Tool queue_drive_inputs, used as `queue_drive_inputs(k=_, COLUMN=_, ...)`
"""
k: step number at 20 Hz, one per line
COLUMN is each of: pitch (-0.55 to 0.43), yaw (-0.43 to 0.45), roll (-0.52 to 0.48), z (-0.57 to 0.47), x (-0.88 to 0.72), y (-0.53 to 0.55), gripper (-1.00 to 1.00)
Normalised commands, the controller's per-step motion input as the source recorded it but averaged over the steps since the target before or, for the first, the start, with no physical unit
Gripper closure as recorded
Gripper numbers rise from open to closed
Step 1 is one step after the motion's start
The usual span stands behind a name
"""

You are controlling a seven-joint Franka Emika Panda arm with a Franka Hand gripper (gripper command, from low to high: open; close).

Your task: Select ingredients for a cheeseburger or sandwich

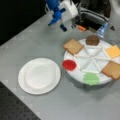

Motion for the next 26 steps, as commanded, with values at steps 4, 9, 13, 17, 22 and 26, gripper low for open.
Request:
queue_drive_inputs(k=4, pitch=-0.025, yaw=0.043, roll=0.241, z=-0.28, x=0.17, y=-0.19, gripper=-1.00)
queue_drive_inputs(k=9, pitch=-0.042, yaw=0.039, roll=0.233, z=-0.19, x=0.21, y=-0.18, gripper=-1.00)
queue_drive_inputs(k=13, pitch=-0.059, yaw=0.048, roll=0.231, z=-0.11, x=0.23, y=-0.20, gripper=-1.00)
queue_drive_inputs(k=17, pitch=-0.044, yaw=0.048, roll=0.249, z=-0.11, x=0.24, y=-0.19, gripper=-1.00)
queue_drive_inputs(k=22, pitch=-0.065, yaw=0.056, roll=0.307, z=-0.11, x=0.24, y=-0.22, gripper=-1.00)
queue_drive_inputs(k=26, pitch=-0.089, yaw=0.079, roll=0.353, z=-0.13, x=0.20, y=-0.24, gripper=-1.00)
